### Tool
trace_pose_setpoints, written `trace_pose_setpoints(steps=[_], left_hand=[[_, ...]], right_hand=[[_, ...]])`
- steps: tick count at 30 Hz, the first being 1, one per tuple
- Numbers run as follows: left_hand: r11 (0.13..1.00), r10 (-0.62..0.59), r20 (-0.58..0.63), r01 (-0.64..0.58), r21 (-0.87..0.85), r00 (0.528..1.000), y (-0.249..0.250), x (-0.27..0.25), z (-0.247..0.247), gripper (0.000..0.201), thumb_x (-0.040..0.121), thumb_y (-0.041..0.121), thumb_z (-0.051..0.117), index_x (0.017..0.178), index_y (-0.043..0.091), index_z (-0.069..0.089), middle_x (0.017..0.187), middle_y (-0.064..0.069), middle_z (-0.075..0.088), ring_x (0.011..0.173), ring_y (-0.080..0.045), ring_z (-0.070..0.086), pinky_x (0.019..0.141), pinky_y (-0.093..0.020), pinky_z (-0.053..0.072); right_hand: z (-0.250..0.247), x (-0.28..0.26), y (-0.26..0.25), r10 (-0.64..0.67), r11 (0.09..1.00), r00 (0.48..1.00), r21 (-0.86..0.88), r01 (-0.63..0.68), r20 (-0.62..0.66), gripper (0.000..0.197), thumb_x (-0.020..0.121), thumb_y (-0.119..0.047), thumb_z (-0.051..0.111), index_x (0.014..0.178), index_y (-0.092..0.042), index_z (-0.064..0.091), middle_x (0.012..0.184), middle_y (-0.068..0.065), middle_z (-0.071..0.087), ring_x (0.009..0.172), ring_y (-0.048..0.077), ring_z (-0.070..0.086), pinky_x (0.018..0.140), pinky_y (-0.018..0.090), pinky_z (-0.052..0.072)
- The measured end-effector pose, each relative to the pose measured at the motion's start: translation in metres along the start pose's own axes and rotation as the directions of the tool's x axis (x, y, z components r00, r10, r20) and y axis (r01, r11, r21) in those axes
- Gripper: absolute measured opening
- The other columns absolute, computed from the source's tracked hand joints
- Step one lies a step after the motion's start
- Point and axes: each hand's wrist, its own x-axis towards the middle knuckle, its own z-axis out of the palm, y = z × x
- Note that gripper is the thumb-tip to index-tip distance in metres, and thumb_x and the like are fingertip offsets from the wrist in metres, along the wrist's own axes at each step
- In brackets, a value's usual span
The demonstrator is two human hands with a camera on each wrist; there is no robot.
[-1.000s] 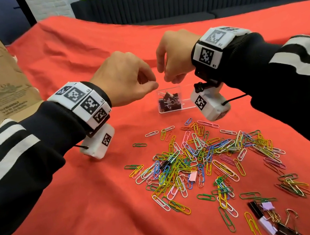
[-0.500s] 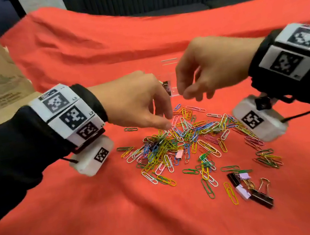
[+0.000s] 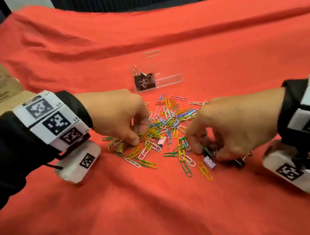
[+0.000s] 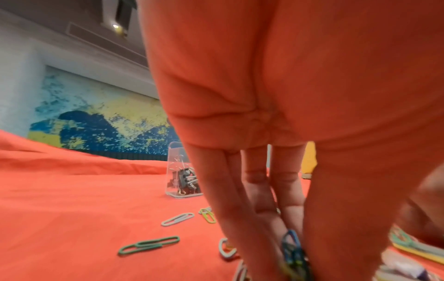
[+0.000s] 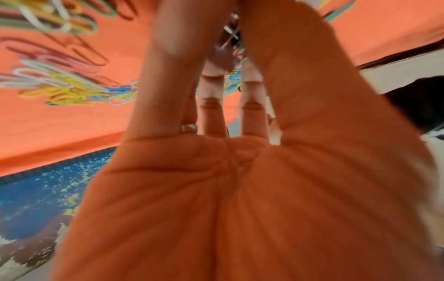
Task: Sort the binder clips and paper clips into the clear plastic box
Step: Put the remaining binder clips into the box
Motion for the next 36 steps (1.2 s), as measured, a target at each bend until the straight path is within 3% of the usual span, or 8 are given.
trace_pose_setpoints(steps=[2, 5, 10, 17, 25, 31, 34, 36], left_hand=[[0.996, 0.005, 0.008, -0.005, -0.088, 1.000, -0.005, -0.004, -0.003, 0.023, 0.070, 0.026, 0.088, 0.085, 0.030, 0.070, 0.066, 0.039, 0.062, 0.060, 0.015, 0.060, 0.056, -0.004, 0.040], [0.964, 0.046, 0.011, -0.041, -0.264, 0.999, -0.009, -0.012, -0.007, 0.029, 0.072, 0.021, 0.088, 0.096, 0.029, 0.075, 0.079, 0.024, 0.073, 0.074, 0.001, 0.071, 0.069, -0.019, 0.055], [0.966, 0.097, -0.204, -0.142, -0.215, 0.974, 0.015, -0.012, -0.007, 0.018, 0.078, 0.043, 0.080, 0.089, 0.030, 0.072, 0.076, 0.020, 0.071, 0.073, 0.000, 0.068, 0.066, -0.016, 0.051], [0.984, 0.171, -0.134, -0.175, -0.015, 0.976, 0.037, 0.010, 0.006, 0.031, 0.075, 0.051, 0.079, 0.092, 0.026, 0.069, 0.077, 0.013, 0.069, 0.067, 0.001, 0.061, 0.066, -0.023, 0.051], [0.980, 0.117, -0.250, -0.152, -0.128, 0.961, 0.034, -0.002, -0.010, 0.020, 0.078, 0.017, 0.067, 0.094, 0.029, 0.071, 0.072, 0.015, 0.071, 0.070, 0.005, 0.065, 0.063, -0.008, 0.047], [0.933, 0.132, -0.216, -0.195, -0.303, 0.967, 0.039, -0.003, -0.025, 0.025, 0.079, 0.011, 0.077, 0.097, 0.026, 0.067, 0.082, 0.015, 0.075, 0.070, 0.003, 0.072, 0.062, -0.013, 0.052], [0.878, 0.117, -0.172, -0.183, -0.443, 0.978, 0.040, 0.000, -0.020, 0.030, 0.078, 0.015, 0.083, 0.100, 0.027, 0.067, 0.079, 0.014, 0.076, 0.076, -0.014, 0.076, 0.067, -0.029, 0.060], [0.806, 0.116, -0.162, -0.189, -0.561, 0.980, 0.044, 0.002, -0.014, 0.032, 0.079, 0.009, 0.082, 0.102, 0.025, 0.066, 0.081, 0.001, 0.079, 0.081, -0.030, 0.076, 0.071, -0.052, 0.061]], right_hand=[[-0.003, 0.004, 0.007, 0.024, 0.999, 0.999, 0.023, -0.023, -0.032, 0.023, 0.073, -0.018, 0.071, 0.087, -0.034, 0.065, 0.082, -0.010, 0.069, 0.068, 0.001, 0.061, 0.058, 0.019, 0.047], [-0.008, 0.010, 0.018, 0.045, 0.996, 0.986, 0.085, -0.031, -0.163, 0.018, 0.074, -0.018, 0.071, 0.074, -0.034, 0.065, 0.071, -0.016, 0.068, 0.064, 0.002, 0.063, 0.062, 0.019, 0.049], [-0.022, 0.011, 0.023, 0.096, 0.951, 0.973, 0.308, -0.027, -0.210, 0.006, 0.084, -0.026, 0.076, 0.082, -0.029, 0.072, 0.075, -0.007, 0.077, 0.059, 0.010, 0.074, 0.059, 0.019, 0.055], [-0.015, -0.006, 0.003, 0.171, 0.981, 0.985, -0.093, -0.171, -0.011, 0.042, 0.059, -0.060, 0.083, 0.086, -0.032, 0.066, 0.075, -0.015, 0.073, 0.064, -0.002, 0.062, 0.065, 0.025, 0.054], [-0.007, -0.008, 0.008, 0.141, 0.989, 0.990, -0.055, -0.141, 0.005, 0.022, 0.065, -0.019, 0.070, 0.084, -0.027, 0.062, 0.075, -0.010, 0.069, 0.065, 0.005, 0.062, 0.065, 0.034, 0.057], [-0.028, -0.010, 0.020, 0.105, 0.994, 0.969, 0.060, -0.094, -0.224, 0.018, 0.068, -0.013, 0.069, 0.075, -0.029, 0.063, 0.070, -0.015, 0.069, 0.063, 0.004, 0.064, 0.055, 0.017, 0.047], [-0.026, -0.009, 0.020, 0.100, 0.994, 0.976, -0.018, -0.105, -0.195, 0.019, 0.071, -0.025, 0.075, 0.084, -0.033, 0.063, 0.078, -0.042, 0.061, 0.069, -0.001, 0.066, 0.054, 0.006, 0.041], [-0.018, -0.007, 0.017, 0.088, 0.994, 0.984, -0.055, -0.097, -0.153, 0.028, 0.071, -0.035, 0.077, 0.092, -0.039, 0.060, 0.077, -0.038, 0.061, 0.070, -0.003, 0.064, 0.055, 0.005, 0.040]])
